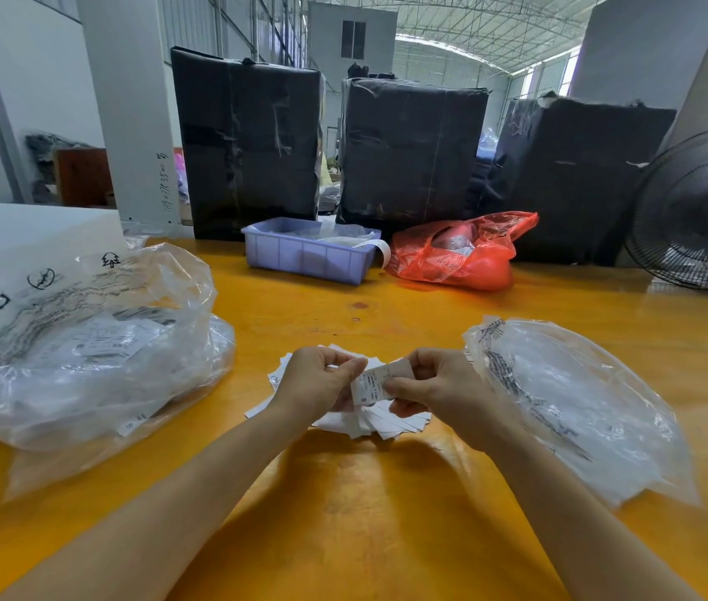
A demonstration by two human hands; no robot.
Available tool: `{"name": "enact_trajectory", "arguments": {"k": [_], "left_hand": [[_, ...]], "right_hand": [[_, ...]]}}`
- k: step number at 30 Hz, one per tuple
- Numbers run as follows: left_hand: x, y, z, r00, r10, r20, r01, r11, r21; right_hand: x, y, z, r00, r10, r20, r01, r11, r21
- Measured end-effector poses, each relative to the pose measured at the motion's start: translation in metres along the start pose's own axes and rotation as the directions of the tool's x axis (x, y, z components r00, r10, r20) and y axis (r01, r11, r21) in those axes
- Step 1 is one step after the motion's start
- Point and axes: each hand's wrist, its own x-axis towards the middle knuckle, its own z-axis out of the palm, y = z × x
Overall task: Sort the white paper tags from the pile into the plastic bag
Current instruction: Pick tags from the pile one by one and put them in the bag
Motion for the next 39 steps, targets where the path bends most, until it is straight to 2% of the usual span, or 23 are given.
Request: {"name": "enact_trajectory", "arguments": {"k": [5, 10, 15, 20, 22, 26, 30, 34, 37, 39], "left_hand": [[0.002, 0.003, -0.002, 1.0, 0.018, -0.002, -0.018, 0.999, -0.028], [-0.002, 0.0, 0.001, 0.997, 0.056, 0.061, -0.06, 0.996, 0.063], [-0.001, -0.002, 0.005, 0.996, 0.09, 0.008, -0.091, 0.992, 0.085], [0.0, -0.003, 0.005, 0.997, 0.056, -0.049, -0.055, 0.998, 0.016], [0.0, -0.001, 0.005, 1.0, 0.02, -0.015, -0.021, 0.999, -0.04], [-0.002, 0.001, 0.005, 0.993, -0.031, 0.117, 0.045, 0.992, -0.12], [-0.004, 0.001, 0.006, 0.99, -0.039, 0.133, 0.055, 0.991, -0.12], [-0.003, 0.001, 0.005, 0.999, -0.029, 0.032, 0.031, 0.996, -0.083], [-0.002, 0.001, 0.003, 0.998, -0.019, -0.058, 0.015, 0.997, -0.072], [-0.002, 0.002, 0.002, 0.997, -0.028, -0.071, 0.024, 0.998, -0.061]], "right_hand": [[0.0, -0.003, -0.004, 0.999, 0.017, 0.029, -0.016, 1.0, -0.012], [0.0, 0.0, 0.0, 1.0, 0.002, 0.013, -0.002, 1.0, -0.029], [-0.001, -0.001, 0.005, 0.999, -0.005, 0.048, 0.003, 0.999, 0.039], [-0.001, 0.001, 0.023, 0.998, -0.036, 0.056, 0.045, 0.985, -0.167], [0.0, 0.0, 0.021, 0.997, -0.08, -0.012, 0.077, 0.983, -0.168], [0.001, 0.0, 0.011, 0.969, -0.114, -0.218, 0.113, 0.993, -0.019], [0.001, 0.001, 0.007, 0.953, -0.121, -0.277, 0.124, 0.992, -0.006], [0.001, 0.0, 0.006, 0.976, -0.122, -0.183, 0.125, 0.992, 0.006], [0.001, 0.002, 0.008, 0.981, -0.163, -0.104, 0.151, 0.982, -0.115], [0.001, 0.002, 0.009, 0.978, -0.183, -0.101, 0.165, 0.972, -0.165]]}}
